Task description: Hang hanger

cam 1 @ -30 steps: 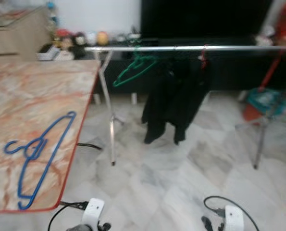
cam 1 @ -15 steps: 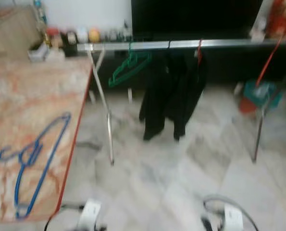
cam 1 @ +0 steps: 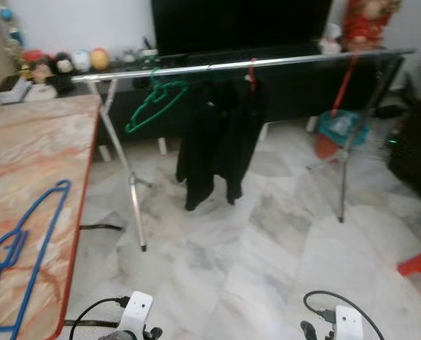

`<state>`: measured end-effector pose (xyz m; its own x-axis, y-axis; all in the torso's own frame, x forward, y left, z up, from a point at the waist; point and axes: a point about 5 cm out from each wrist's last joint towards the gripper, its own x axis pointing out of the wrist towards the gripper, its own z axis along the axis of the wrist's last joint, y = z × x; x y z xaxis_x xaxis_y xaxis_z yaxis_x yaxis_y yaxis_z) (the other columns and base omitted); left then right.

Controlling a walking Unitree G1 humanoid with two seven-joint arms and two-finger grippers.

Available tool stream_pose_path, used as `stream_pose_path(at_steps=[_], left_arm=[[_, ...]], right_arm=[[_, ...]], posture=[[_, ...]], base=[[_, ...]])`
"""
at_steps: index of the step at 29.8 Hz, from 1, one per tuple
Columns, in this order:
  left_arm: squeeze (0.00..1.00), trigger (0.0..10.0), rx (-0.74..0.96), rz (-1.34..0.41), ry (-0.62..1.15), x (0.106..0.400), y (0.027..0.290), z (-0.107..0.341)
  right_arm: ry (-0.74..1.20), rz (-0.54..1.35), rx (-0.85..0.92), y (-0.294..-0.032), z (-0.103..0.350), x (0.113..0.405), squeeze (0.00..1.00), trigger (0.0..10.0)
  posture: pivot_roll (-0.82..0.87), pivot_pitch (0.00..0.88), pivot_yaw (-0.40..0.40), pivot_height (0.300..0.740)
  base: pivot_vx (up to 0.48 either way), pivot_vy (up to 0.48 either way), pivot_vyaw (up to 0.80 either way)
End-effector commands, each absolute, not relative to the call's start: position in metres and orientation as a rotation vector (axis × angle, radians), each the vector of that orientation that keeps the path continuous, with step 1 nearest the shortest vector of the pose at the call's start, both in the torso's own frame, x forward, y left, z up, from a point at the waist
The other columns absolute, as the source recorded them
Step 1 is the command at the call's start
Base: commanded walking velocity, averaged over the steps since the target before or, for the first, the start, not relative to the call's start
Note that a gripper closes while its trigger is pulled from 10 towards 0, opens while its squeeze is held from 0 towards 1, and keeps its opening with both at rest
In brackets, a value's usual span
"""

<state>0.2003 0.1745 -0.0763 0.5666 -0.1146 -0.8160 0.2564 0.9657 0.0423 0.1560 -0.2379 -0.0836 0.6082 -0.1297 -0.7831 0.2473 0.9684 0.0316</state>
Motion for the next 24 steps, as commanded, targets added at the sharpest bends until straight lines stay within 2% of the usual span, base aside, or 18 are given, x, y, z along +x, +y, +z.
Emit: stream_pose_path(at_steps=[1, 19, 24], left_arm=[[0.00, 10.0, 0.166, -0.206, 0.949, 0.1988, 0.1768, -0.0770], [0.00, 10.0, 0.159, -0.191, 0.944, 0.1991, 0.1776, -0.0768], [0.00, 10.0, 0.134, -0.170, 0.932, 0.1994, 0.1778, -0.0764]], right_arm=[[0.892, -0.219, 0.145, -0.2372, -0.0834, 0.1572, 0.00, 10.0], [0.889, -0.217, 0.148, -0.2368, -0.0832, 0.1578, 0.00, 10.0], [0.878, -0.218, 0.149, -0.2366, -0.0827, 0.1584, 0.00, 10.0]], posture=[[-0.08, 0.000, 0.045, 0.740], [-0.07, 0.000, 0.046, 0.740], [-0.07, 0.000, 0.047, 0.740]], base=[[0.000, 0.000, -0.80], [0.000, 0.000, -0.80], [0.000, 0.000, -0.10]])
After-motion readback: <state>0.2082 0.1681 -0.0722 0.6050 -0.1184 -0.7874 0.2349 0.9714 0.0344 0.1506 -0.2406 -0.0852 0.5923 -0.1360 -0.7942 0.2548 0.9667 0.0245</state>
